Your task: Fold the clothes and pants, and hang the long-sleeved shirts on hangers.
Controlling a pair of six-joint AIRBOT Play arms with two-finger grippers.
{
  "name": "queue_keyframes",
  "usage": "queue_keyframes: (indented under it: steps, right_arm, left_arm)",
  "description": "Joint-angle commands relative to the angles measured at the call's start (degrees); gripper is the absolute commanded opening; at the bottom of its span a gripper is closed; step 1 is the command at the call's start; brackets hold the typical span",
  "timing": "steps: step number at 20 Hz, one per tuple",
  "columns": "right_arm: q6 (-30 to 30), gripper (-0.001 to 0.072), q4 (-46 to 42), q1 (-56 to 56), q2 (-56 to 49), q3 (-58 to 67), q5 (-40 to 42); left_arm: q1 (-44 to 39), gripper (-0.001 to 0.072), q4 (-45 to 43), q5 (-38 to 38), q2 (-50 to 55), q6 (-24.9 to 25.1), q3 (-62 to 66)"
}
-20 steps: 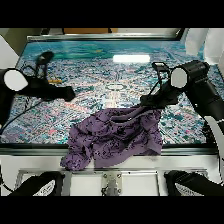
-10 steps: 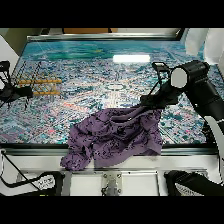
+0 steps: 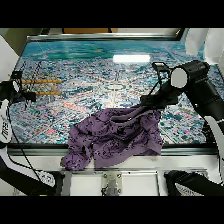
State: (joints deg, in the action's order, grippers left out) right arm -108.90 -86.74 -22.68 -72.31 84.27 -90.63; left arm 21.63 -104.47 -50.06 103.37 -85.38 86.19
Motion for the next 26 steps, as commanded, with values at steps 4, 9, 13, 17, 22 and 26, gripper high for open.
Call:
queue_keyframes:
  steps: [4, 9, 13, 17, 22, 26]
  right_arm:
    - [0.0, 0.0019, 0.0, -0.04, -0.02, -0.02, 0.0]
    - [0.0, 0.0019, 0.0, -0.04, -0.02, -0.02, 0.0]
    - [0.0, 0.0019, -0.02, -0.04, -0.02, -0.02, 0.0]
    - [0.0, 0.0019, 0.0, -0.04, -0.02, -0.02, 0.0]
    - [0.0, 0.0019, 0.0, -0.04, -0.02, -0.02, 0.0]
    - [0.0, 0.0019, 0.0, -0.04, -0.02, -0.02, 0.0]
  left_arm:
    - [0.13, 0.0712, -0.96, -3.1, 10.23, 0.11, 8.81]
    - [0.11, 0.0652, -0.94, -5.27, 11.8, -0.04, 9.64]
    - [0.11, 0.0137, -0.96, -6.08, 11.74, -0.13, 9.84]
    - [-0.07, 0.0019, -0.98, -6.34, 11.56, -0.13, 9.84]
    - [-0.07, 0.0018, -0.94, -6.99, 6.88, -0.11, 9.81]
    - [-1.68, 0.0018, -0.87, -9.84, -1.14, 0.28, 9.79]
